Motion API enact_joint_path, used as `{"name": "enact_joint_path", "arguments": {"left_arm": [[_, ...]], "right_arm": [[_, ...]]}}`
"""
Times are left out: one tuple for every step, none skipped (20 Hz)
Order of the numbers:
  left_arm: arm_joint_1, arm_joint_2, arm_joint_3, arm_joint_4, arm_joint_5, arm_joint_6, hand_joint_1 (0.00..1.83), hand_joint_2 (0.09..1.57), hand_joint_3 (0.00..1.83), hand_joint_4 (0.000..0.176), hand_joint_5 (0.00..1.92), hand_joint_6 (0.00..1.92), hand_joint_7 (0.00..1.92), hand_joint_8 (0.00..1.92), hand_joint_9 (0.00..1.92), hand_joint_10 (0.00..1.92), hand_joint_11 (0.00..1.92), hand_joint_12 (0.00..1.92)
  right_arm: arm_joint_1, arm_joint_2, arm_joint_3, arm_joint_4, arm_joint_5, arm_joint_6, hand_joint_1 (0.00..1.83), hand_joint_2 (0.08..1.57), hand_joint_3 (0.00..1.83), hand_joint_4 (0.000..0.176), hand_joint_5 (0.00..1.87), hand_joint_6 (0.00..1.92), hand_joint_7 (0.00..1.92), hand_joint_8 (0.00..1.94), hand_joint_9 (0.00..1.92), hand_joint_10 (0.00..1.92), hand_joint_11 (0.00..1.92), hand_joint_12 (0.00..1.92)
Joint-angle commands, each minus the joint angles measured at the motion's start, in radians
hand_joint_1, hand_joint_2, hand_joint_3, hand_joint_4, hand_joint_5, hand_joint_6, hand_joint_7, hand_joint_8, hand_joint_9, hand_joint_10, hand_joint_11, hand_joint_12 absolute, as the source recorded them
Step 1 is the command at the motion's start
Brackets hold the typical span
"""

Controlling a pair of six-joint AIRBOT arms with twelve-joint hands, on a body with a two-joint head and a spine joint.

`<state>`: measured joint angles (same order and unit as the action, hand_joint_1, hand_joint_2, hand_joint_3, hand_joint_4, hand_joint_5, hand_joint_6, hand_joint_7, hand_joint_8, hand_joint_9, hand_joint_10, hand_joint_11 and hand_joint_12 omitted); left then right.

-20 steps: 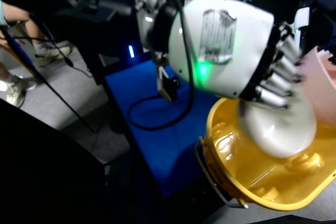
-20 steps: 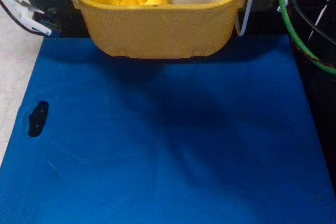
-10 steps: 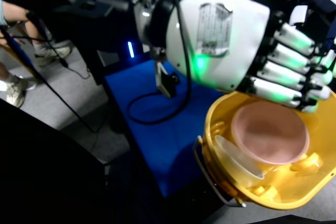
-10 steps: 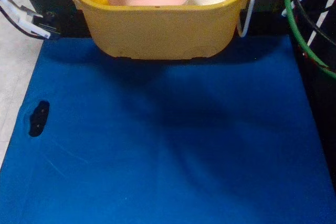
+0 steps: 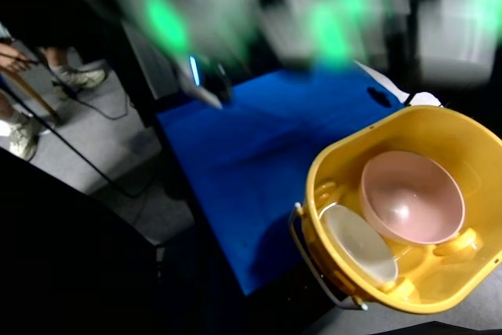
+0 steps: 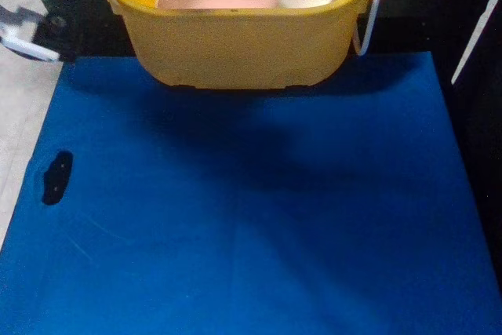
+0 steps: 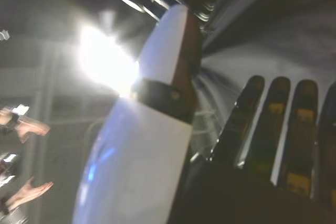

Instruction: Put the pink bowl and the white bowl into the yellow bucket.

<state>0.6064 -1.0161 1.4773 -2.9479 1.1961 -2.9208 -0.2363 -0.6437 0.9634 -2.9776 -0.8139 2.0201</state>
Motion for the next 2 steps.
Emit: {"name": "enact_joint_path", "arguments": {"left_arm": [[0.006, 0.012, -0.006, -0.064, 0.194, -0.024, 0.81, 1.07, 0.00, 0.112, 0.10, 0.01, 0.20, 0.01, 0.21, 0.02, 0.00, 1.10], [0.022, 0.026, -0.026, -0.064, 0.259, -0.027, 0.82, 1.06, 0.00, 0.122, 0.11, 0.01, 0.20, 0.01, 0.21, 0.02, 0.00, 1.10]], "right_arm": [[-0.014, 0.021, -0.023, -0.034, -0.198, 0.006, 0.97, 0.90, 0.00, 0.144, 0.01, 0.00, 0.17, 0.02, 0.15, 0.03, 0.00, 0.55], [-0.069, 0.063, -0.059, -0.034, -0.289, 0.011, 0.97, 0.90, 0.00, 0.139, 0.01, 0.00, 0.18, 0.02, 0.16, 0.03, 0.00, 0.60]]}}
